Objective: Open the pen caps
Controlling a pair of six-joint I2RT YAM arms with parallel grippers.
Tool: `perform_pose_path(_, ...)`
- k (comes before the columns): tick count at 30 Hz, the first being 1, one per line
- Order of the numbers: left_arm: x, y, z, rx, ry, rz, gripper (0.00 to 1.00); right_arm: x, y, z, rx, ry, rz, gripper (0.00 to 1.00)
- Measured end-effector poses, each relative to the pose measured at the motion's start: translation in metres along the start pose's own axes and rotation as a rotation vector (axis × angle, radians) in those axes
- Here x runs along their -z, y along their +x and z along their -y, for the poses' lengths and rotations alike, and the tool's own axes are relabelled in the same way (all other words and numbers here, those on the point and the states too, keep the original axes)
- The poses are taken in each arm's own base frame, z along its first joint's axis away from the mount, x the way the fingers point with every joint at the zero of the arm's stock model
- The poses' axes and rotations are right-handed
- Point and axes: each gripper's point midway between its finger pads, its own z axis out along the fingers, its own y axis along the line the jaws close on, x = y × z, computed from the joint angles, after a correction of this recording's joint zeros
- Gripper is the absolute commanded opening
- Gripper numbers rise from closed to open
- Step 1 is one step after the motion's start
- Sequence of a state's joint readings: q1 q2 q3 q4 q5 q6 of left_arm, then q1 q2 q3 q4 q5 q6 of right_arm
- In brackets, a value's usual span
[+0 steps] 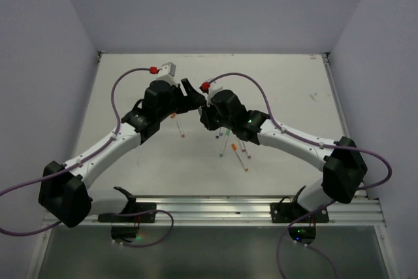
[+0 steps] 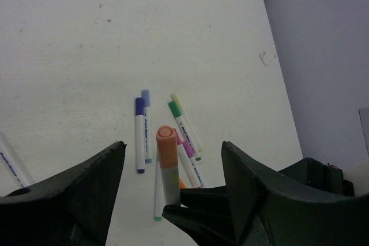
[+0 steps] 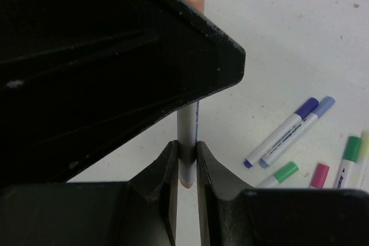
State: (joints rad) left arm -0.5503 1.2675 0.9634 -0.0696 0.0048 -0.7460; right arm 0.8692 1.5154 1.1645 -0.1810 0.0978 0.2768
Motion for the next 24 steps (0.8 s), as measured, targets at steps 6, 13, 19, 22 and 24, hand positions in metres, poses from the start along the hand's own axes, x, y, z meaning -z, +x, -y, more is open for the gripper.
perform_pose_path(6,-0.004,0.001,-0.005,0.006,-0.045,0.023,0.5,-0.006,0.009,-0.005,0.014,0.008,-0.018,0.0)
perform_pose_path(13,-0.004,0.0,-0.006,0.0,-0.067,0.04,0.4,-0.009,0.013,-0.009,0.025,0.013,-0.025,0.0)
perform_pose_path(19,-0.004,0.0,-0.005,0.004,-0.069,0.043,0.4,-0.008,0.01,-0.012,0.028,0.011,-0.015,0.0)
perform_pose_path(22,-0.004,0.0,-0.005,0.005,-0.068,0.044,0.38,-0.009,0.008,-0.013,0.027,0.01,-0.007,0.0)
perform_pose_path(24,-0.004,0.0,-0.004,0.007,-0.067,0.044,0.29,-0.009,0.007,-0.013,0.027,0.01,-0.004,0.0)
